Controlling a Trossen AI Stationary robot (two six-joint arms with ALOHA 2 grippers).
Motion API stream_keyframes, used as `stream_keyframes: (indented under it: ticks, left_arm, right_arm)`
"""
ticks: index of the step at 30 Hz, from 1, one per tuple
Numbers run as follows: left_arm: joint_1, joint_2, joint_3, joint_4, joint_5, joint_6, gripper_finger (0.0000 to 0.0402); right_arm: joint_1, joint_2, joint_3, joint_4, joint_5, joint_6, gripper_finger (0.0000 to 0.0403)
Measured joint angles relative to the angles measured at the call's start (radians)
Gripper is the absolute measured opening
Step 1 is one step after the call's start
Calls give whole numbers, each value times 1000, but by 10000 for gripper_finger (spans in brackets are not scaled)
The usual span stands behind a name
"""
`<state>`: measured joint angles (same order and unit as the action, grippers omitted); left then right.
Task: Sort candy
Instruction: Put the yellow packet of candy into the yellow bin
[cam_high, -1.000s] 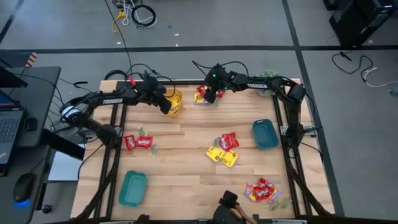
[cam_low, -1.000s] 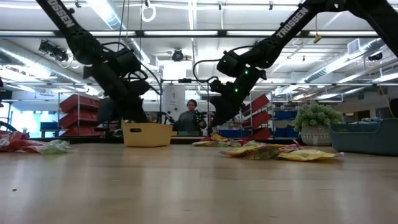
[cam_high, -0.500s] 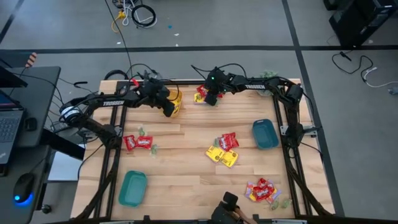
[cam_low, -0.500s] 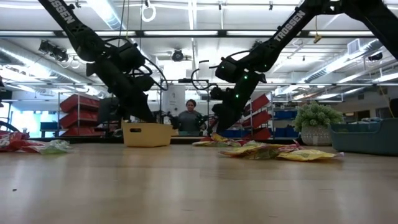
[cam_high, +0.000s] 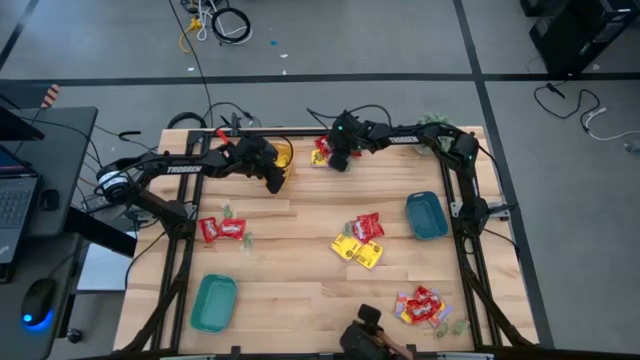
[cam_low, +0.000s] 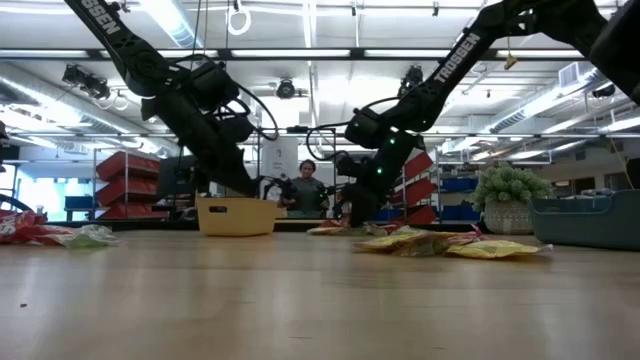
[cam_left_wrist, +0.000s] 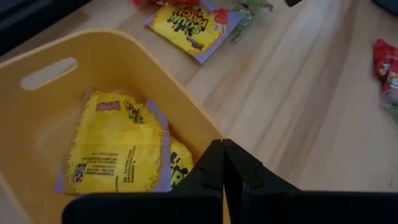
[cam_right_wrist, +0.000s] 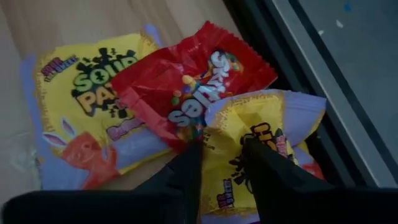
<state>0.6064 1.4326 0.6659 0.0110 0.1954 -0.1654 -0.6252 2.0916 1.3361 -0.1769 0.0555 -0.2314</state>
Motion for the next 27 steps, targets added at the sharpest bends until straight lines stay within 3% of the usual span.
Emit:
stream_keyframes:
  ticks: [5,10,13,18,27]
  left_arm:
    - [0,-9,4,12,19,9,0]
    - [0,-115,111,-211,23,84,0]
    - [1,-189,154,-387,-48,110,0]
    - [66,-264,124,-581,-165,104,0]
    - [205,-248,-48,-415,-138,83,0]
  right_arm:
    - [-1,-17,0,-14,-1,-15,14]
    - [23,-77,0,-91,-2,-22,4]
    - [55,-143,0,-138,-1,-14,2]
    - [141,-242,0,-156,-1,33,0]
    - [326,-290,0,-116,12,161,0]
